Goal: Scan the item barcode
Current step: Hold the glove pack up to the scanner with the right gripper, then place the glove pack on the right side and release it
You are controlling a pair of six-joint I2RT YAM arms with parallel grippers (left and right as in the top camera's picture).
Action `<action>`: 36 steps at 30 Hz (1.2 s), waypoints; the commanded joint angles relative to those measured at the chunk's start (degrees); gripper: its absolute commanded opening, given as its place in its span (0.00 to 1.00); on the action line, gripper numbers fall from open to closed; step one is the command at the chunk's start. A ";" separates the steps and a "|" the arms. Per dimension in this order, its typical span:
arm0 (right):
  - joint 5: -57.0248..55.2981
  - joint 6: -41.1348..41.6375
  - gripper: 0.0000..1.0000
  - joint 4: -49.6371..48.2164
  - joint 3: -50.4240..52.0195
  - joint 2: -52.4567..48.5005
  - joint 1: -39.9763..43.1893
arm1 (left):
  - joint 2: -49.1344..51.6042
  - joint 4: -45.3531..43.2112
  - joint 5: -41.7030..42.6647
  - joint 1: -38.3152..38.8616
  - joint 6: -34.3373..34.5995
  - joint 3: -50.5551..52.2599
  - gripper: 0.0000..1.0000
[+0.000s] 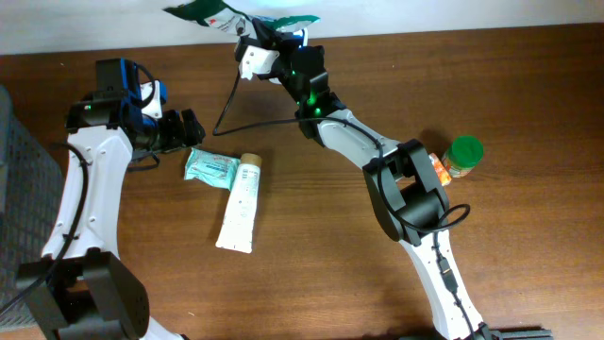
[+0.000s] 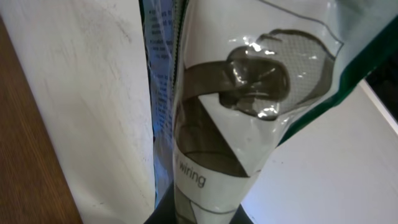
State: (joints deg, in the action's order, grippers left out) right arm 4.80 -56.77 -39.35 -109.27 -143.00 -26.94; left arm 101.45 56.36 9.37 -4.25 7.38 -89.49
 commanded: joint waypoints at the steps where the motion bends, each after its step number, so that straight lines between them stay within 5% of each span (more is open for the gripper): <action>1: -3.32 10.60 0.04 -0.55 -1.05 2.23 0.72 | -0.85 -0.09 -0.22 -0.04 -0.11 -0.66 0.99; 5: -8.44 29.20 0.04 3.30 -1.05 10.97 2.62 | -0.85 -0.09 -0.22 -0.04 -0.11 -0.66 0.99; 11: -1.77 56.46 0.04 42.45 -1.05 27.71 4.24 | -0.85 -0.09 -0.22 -0.04 -0.11 -0.66 0.99; 16: -2.01 58.18 0.04 80.74 -1.05 35.01 4.37 | -0.85 -0.09 -0.22 -0.04 -0.11 -0.66 0.99; 20: -2.03 60.30 0.04 99.38 -0.44 32.85 5.88 | -0.85 -0.09 -0.22 -0.04 -0.11 -0.66 0.99; 30: -4.17 66.31 0.05 102.68 22.95 31.08 20.26 | -0.85 -0.09 -0.22 -0.04 -0.11 -0.66 0.99; 32: -4.17 66.31 0.14 102.88 25.49 31.08 24.76 | -0.85 -0.09 -0.22 -0.04 -0.11 -0.66 0.99; 34: -3.43 66.29 0.49 103.84 25.31 31.10 27.63 | -0.85 -0.09 -0.24 -0.04 -0.09 -0.66 0.99; 36: 0.09 66.27 0.57 104.80 23.71 31.12 28.57 | -0.85 -0.09 -0.22 -0.04 -0.11 -0.66 0.99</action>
State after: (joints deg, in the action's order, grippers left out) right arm 1.43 9.13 64.58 -84.07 -112.14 1.21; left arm 101.47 56.36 9.37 -4.25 7.38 -89.49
